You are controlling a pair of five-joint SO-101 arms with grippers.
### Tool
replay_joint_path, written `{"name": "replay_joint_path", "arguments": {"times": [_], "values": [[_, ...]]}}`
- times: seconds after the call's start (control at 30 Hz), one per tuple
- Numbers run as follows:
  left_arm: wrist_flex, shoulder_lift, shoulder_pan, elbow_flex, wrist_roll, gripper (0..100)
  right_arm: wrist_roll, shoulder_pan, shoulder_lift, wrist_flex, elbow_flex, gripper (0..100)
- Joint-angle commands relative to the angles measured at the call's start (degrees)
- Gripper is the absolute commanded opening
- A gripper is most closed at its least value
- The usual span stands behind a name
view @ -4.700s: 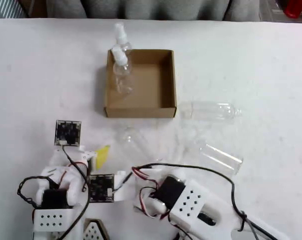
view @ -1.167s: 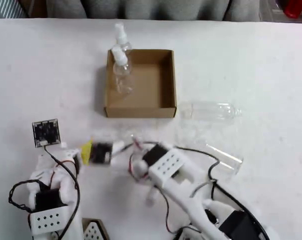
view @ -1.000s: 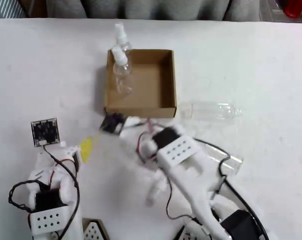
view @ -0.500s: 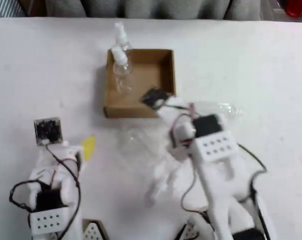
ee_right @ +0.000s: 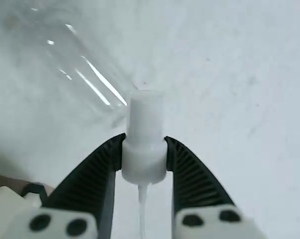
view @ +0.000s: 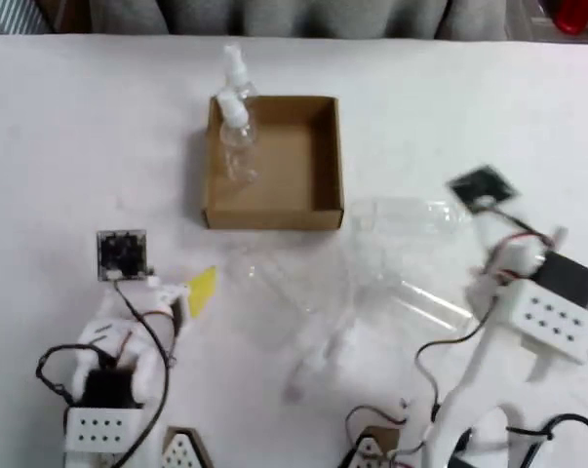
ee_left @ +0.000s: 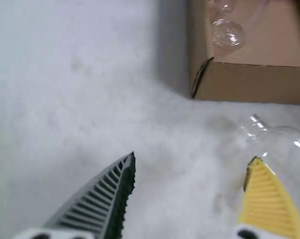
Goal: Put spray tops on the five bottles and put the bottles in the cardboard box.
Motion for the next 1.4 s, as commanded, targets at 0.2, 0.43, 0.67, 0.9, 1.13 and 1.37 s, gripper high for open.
{"name": "replay_joint_path", "arguments": {"times": [0.2, 0.43, 0.67, 0.9, 1.13, 1.37], "values": [[2.2, -1.1, 3.12, -0.88, 7.38, 33, 8.97, 15.08, 10.42, -15.34, 2.99, 1.8], [8.97, -0.75, 8.04, -8.62, 7.56, 33, 10.11, 15.6, 18.07, -18.15, 2.99, 1.8], [9.49, -0.75, 12.09, -11.6, 7.3, 33, 10.02, 15.34, 20.53, -18.15, 2.99, 1.8], [13.01, 3.74, 17.01, -21.01, 7.56, 33, 9.85, 15.34, 20.62, -18.15, 3.08, 1.8], [13.1, 25.01, 17.27, -35.08, 13.36, 33, 9.76, 15.34, 20.79, -18.15, 3.16, 1.8], [13.36, 43.47, 24.31, -41.85, 26.73, 34, 9.76, 15.43, 20.79, -18.15, 3.16, 1.8]]}}
